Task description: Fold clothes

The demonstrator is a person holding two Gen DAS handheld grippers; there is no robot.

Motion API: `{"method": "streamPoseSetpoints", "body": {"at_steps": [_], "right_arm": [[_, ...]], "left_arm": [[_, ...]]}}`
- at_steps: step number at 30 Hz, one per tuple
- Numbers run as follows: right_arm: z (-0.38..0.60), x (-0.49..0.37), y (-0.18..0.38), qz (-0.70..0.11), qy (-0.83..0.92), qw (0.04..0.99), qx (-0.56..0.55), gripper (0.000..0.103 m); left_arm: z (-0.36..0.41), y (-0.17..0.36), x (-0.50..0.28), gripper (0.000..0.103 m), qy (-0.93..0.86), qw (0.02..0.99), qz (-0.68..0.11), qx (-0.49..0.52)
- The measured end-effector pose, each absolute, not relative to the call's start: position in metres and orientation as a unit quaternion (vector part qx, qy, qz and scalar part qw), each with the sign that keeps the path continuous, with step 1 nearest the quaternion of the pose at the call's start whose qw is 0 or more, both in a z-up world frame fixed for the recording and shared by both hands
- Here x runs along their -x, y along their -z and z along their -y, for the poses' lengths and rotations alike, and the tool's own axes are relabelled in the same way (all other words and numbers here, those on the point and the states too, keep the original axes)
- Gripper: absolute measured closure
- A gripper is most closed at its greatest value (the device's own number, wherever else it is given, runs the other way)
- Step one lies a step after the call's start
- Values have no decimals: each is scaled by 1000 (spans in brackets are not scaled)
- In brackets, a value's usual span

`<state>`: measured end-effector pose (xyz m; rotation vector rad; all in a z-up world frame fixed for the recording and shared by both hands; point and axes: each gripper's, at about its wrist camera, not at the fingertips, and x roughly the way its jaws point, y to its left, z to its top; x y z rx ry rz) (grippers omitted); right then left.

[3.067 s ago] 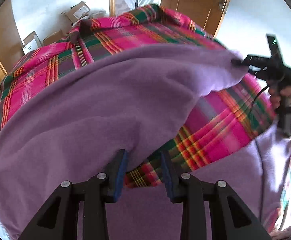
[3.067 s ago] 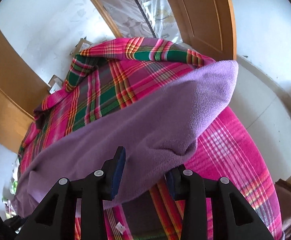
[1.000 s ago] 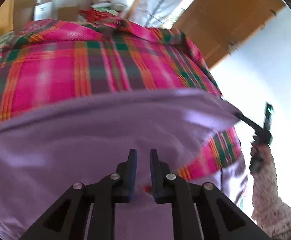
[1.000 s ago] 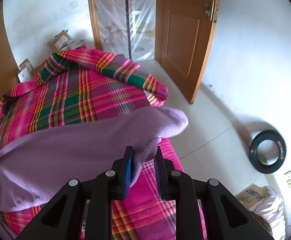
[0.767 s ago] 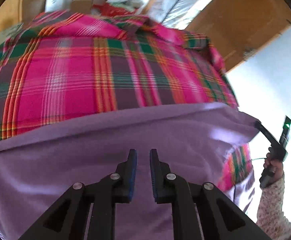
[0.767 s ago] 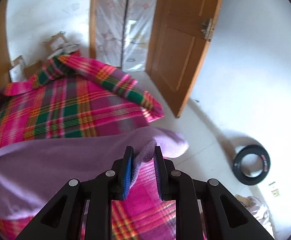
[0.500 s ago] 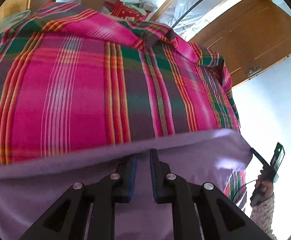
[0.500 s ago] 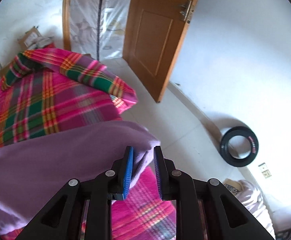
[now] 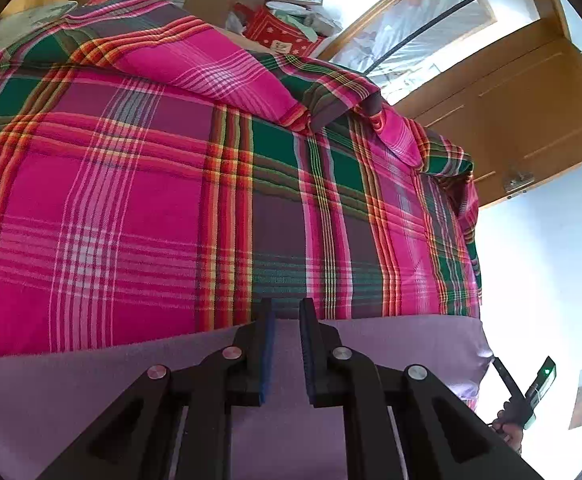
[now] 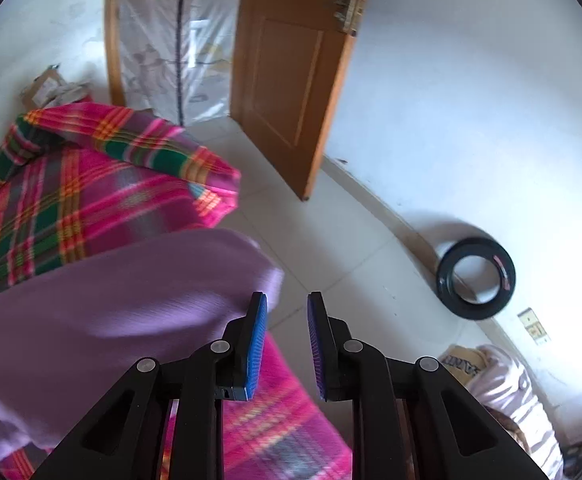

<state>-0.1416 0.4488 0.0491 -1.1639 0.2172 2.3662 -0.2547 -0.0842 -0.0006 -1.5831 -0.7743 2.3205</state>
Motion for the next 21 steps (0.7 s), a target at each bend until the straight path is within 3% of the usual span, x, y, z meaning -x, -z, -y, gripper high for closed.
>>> {"method": "streamPoseSetpoints", "body": {"at_steps": [6,12,15,18,21], "right_arm": [[-478,128,-45,-135,-864,236,424,81],[-503,141,-53,-223,-882,163,382,81],[-511,168,-43,-251,-871,89,413,80],[-510,189,-31,-256,-859,61,439,66],[-508,203,-22,-248,-851,57,459,64]], "left_arm": [[58,-26,224,91,-807,141,220,530],[3,-46,191,90,-810,195,132,536],[-12,-47,180,90,-802,213,115,546],[-31,-41,174,90,-793,223,87,560],[-44,-35,170,90,-785,228,66,572]]}}
